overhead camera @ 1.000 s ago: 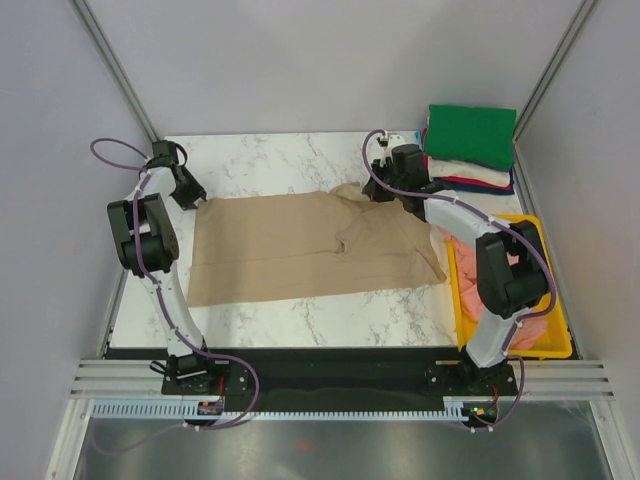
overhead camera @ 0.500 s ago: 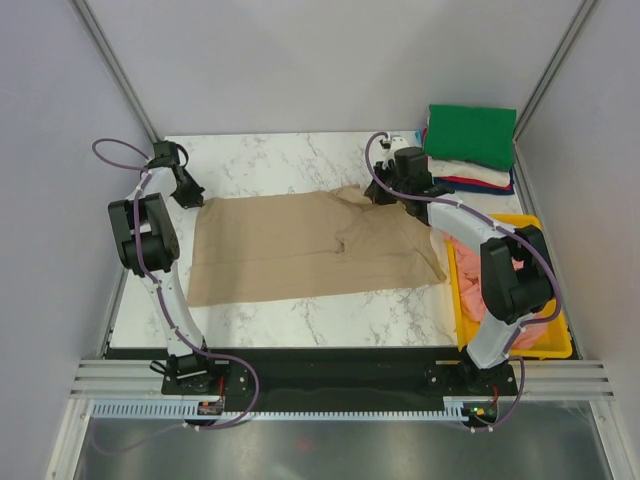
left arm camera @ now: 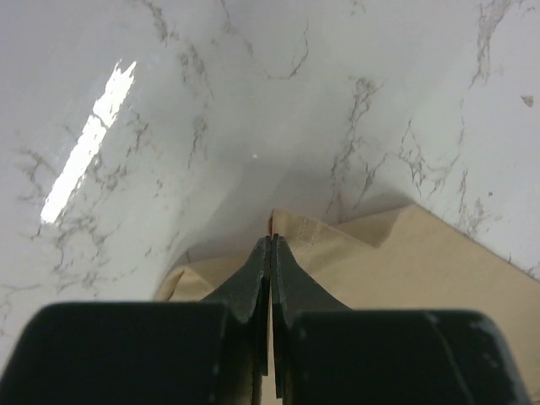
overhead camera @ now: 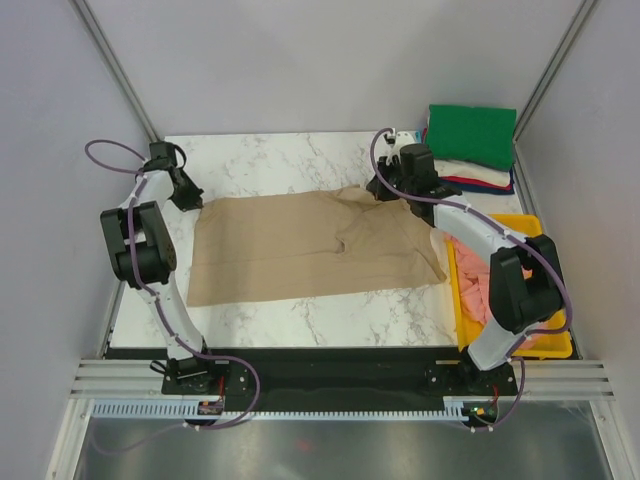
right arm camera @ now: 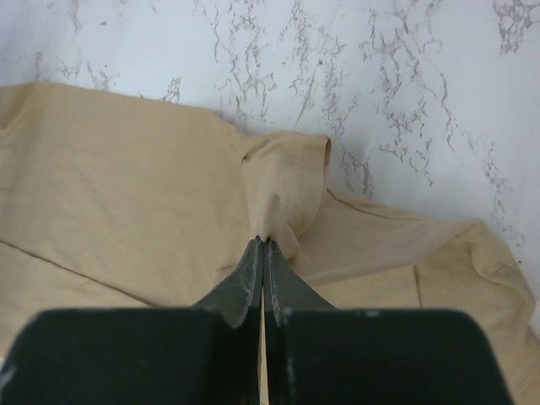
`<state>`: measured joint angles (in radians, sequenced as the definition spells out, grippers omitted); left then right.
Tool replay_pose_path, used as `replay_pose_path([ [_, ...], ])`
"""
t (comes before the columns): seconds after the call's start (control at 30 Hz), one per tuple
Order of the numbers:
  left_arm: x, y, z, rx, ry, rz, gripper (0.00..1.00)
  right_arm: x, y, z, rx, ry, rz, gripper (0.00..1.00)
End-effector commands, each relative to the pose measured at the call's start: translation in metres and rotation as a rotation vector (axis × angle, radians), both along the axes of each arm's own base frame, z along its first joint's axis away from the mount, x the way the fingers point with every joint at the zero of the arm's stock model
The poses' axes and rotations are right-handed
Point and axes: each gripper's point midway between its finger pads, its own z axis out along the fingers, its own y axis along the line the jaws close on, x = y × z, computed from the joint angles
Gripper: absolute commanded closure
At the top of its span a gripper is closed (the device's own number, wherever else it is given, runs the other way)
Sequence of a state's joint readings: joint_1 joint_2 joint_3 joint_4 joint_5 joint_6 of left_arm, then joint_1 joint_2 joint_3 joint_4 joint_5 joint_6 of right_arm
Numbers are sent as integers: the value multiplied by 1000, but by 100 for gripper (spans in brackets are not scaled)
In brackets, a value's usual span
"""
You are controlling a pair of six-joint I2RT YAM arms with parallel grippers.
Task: Fold and stack the t-shirts
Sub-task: Fold the tshirt
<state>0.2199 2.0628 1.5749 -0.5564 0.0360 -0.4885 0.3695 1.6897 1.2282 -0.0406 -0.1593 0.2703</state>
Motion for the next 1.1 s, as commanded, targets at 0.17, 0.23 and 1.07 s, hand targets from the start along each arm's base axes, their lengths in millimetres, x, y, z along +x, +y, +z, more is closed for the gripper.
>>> replay_pose_path([
  [0.17, -33, 6, 79, 25, -142, 82, 98, -29, -24, 31, -26, -97, -36, 100],
  [0.23, -46, 10, 83, 32, -149, 103, 98, -37, -36, 29, -45, -98, -75, 100],
  [1.07, -98, 25, 63, 98, -89, 155, 98, -101, -101, 11, 1, -97, -299, 100],
])
